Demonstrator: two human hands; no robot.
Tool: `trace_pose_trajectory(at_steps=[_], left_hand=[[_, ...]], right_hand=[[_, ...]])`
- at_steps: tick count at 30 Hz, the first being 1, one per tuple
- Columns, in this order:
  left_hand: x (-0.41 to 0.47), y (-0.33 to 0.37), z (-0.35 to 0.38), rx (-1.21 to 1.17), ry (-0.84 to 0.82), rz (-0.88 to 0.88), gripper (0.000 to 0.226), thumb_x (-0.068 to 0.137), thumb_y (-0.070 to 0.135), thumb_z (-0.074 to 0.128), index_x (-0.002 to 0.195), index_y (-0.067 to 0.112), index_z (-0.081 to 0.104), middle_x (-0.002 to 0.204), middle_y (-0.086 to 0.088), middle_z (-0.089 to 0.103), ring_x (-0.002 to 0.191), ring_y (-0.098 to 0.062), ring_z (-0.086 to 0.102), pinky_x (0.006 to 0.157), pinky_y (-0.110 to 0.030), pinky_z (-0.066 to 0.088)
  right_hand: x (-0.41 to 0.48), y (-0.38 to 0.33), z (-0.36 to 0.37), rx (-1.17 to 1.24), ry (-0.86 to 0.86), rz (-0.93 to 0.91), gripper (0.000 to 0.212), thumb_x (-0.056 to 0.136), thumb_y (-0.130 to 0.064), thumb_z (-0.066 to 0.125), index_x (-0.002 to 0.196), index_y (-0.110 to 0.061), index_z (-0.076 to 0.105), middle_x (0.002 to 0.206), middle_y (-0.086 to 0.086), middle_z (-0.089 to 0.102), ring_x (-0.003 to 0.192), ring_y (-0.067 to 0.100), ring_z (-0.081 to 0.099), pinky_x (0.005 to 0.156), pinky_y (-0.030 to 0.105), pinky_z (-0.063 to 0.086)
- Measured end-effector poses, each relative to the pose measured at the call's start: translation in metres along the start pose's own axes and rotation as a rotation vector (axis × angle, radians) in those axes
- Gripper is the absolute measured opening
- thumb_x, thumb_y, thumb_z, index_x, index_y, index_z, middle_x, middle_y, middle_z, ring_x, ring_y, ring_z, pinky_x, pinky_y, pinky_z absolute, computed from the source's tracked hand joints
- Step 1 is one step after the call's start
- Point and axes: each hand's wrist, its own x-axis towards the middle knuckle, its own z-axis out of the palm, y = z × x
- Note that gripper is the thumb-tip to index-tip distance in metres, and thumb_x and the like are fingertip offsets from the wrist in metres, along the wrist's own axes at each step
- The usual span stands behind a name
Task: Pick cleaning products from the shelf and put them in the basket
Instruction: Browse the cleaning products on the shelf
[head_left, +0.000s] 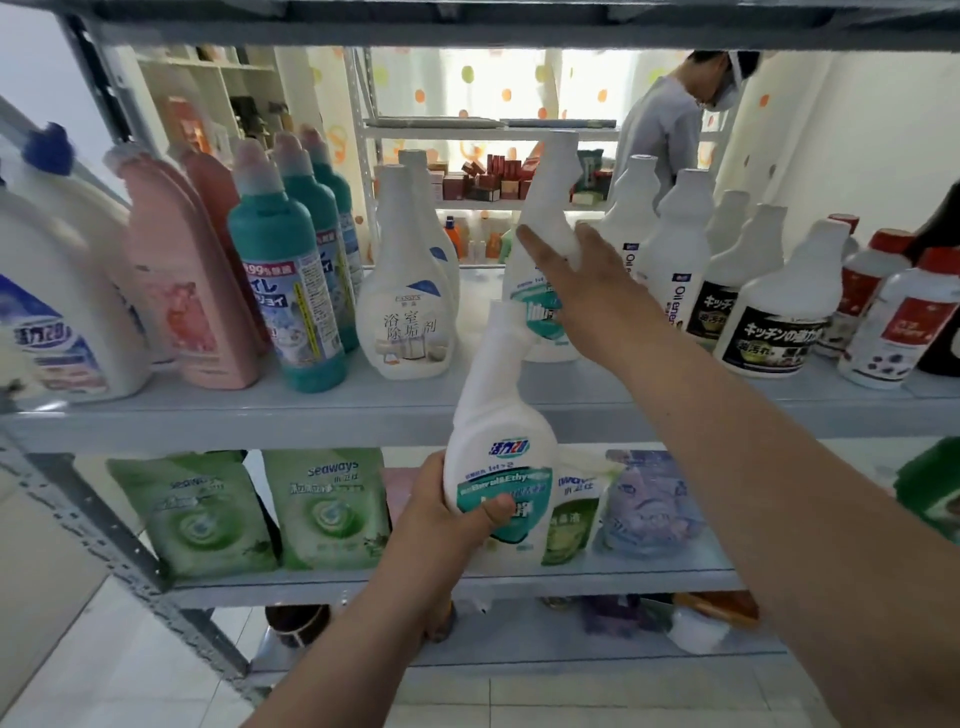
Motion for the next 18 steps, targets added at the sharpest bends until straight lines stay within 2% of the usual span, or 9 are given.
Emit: trace_pose_trajectory(at_steps=[3, 5, 8, 11, 14, 16, 18], left_hand=[[0.003, 0.003, 0.002, -0.047, 0.009, -0.015, 0.066, 0.066, 0.038, 0.086, 0.123, 0.022, 0.057, 0.107, 0.002, 0.078, 0.095, -0.016, 0.075, 0.067, -0.022, 0.057], [0.006, 0.005, 0.003, -0.061, 0.010, -0.017, 0.065, 0.065, 0.039, 0.084, 0.122, 0.023, 0.057, 0.106, 0.003, 0.078, 0.093, -0.013, 0.075, 0.067, -0.021, 0.057], [0.009, 0.007, 0.004, -0.090, 0.006, -0.017, 0.064, 0.065, 0.036, 0.084, 0.121, 0.022, 0.057, 0.105, 0.003, 0.078, 0.091, -0.014, 0.076, 0.065, -0.021, 0.057], [0.012, 0.007, 0.005, -0.104, 0.008, -0.012, 0.065, 0.064, 0.033, 0.085, 0.121, 0.020, 0.056, 0.105, 0.000, 0.078, 0.093, -0.016, 0.076, 0.067, -0.023, 0.058], [0.012, 0.010, 0.006, -0.109, 0.003, -0.002, 0.065, 0.065, 0.034, 0.085, 0.122, 0.022, 0.056, 0.105, 0.001, 0.078, 0.093, -0.016, 0.076, 0.067, -0.024, 0.059], [0.010, 0.009, 0.005, -0.124, -0.007, -0.006, 0.064, 0.068, 0.032, 0.085, 0.124, 0.020, 0.056, 0.108, -0.001, 0.078, 0.098, -0.020, 0.076, 0.072, -0.033, 0.062], [0.007, 0.008, 0.003, -0.138, -0.022, -0.010, 0.063, 0.075, 0.029, 0.085, 0.129, 0.016, 0.055, 0.115, -0.005, 0.076, 0.105, -0.025, 0.074, 0.084, -0.046, 0.063]], right_hand=[[0.012, 0.004, 0.006, 0.021, -0.023, -0.048, 0.109, 0.084, 0.008, 0.069, 0.158, -0.046, 0.011, 0.165, 0.009, 0.012, 0.146, 0.039, 0.028, 0.104, 0.057, 0.047], [0.021, 0.010, 0.009, 0.035, -0.035, -0.073, 0.106, 0.082, 0.009, 0.070, 0.156, -0.045, 0.016, 0.165, 0.006, 0.013, 0.146, 0.039, 0.029, 0.104, 0.057, 0.048], [0.034, 0.020, 0.011, -0.003, -0.008, -0.128, 0.097, 0.084, 0.004, 0.074, 0.152, -0.040, 0.020, 0.163, 0.012, 0.021, 0.145, 0.040, 0.030, 0.107, 0.059, 0.044], [0.043, 0.028, 0.015, -0.057, 0.025, -0.193, 0.086, 0.088, 0.001, 0.071, 0.154, -0.032, 0.028, 0.161, 0.018, 0.030, 0.142, 0.041, 0.030, 0.115, 0.057, 0.036], [0.043, 0.030, 0.017, -0.031, -0.017, -0.176, 0.089, 0.091, 0.005, 0.065, 0.158, -0.039, 0.025, 0.168, 0.011, 0.017, 0.151, 0.036, 0.019, 0.122, 0.055, 0.029], [0.029, 0.022, 0.015, 0.024, -0.035, -0.124, 0.093, 0.090, 0.011, 0.060, 0.158, -0.042, 0.026, 0.171, 0.003, 0.009, 0.155, 0.031, 0.011, 0.125, 0.054, 0.023], [0.000, 0.009, 0.017, 0.200, 0.049, -0.090, 0.075, 0.093, 0.008, 0.055, 0.156, -0.032, 0.040, 0.169, 0.008, 0.020, 0.154, 0.034, 0.018, 0.125, 0.049, 0.022]])
